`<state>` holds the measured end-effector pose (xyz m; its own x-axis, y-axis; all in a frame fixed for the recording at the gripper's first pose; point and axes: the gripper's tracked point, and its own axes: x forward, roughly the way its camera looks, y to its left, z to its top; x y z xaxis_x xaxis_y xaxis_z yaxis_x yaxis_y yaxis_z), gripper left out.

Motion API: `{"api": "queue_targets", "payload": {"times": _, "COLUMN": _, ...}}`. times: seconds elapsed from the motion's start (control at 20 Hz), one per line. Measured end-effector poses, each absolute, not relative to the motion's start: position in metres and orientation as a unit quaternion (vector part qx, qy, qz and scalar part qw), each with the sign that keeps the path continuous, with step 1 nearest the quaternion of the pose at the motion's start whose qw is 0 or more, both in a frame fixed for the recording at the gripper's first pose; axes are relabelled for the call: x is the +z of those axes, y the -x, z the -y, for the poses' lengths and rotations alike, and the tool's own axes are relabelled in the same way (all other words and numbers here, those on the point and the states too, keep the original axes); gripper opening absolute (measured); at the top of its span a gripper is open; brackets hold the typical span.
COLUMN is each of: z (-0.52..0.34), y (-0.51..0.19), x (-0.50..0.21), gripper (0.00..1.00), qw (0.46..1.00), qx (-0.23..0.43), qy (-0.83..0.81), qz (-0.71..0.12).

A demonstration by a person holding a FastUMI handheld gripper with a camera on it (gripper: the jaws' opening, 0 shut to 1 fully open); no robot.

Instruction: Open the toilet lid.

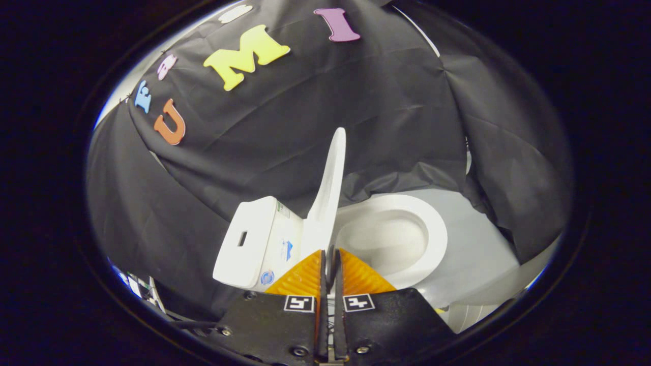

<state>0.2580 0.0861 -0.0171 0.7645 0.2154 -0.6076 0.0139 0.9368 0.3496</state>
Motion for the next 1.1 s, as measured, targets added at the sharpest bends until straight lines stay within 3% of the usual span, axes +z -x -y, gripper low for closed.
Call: {"api": "queue_targets", "payload": {"times": 1.1, "z": -0.218, "y": -0.256, "x": 0.02, "gripper": 0.11, "qw": 0.939, "qx": 0.09, "qy": -0.079, "qz": -0.323}}
